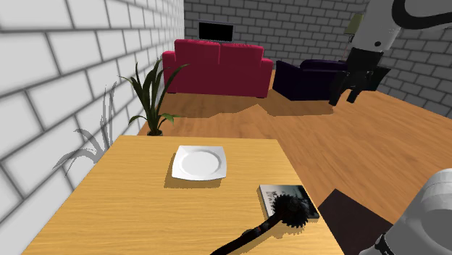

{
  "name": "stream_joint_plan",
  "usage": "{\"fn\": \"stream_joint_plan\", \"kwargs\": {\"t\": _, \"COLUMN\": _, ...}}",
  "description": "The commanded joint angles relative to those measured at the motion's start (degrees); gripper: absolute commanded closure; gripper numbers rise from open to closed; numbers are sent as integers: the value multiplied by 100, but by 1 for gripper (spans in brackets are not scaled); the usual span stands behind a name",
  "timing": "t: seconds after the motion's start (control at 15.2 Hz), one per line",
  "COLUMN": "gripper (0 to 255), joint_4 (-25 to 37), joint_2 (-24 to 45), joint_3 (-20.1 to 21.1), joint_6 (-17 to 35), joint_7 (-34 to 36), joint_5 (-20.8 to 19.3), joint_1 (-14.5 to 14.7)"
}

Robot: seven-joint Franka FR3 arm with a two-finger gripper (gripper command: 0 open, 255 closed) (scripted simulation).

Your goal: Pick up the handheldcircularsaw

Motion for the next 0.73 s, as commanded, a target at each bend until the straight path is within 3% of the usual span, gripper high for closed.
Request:
{"fn": "stream_joint_plan", "kwargs": {"t": 0.0, "gripper": 0, "joint_4": 0, "joint_2": 0, "joint_3": 0, "joint_6": 0, "joint_7": 0, "joint_5": 0, "joint_1": 0}}
{"fn": "stream_joint_plan", "kwargs": {"t": 0.66, "gripper": 0, "joint_4": -2237, "joint_2": -1613, "joint_3": 1179, "joint_6": 799, "joint_7": 2699, "joint_5": 1044, "joint_1": -416}}
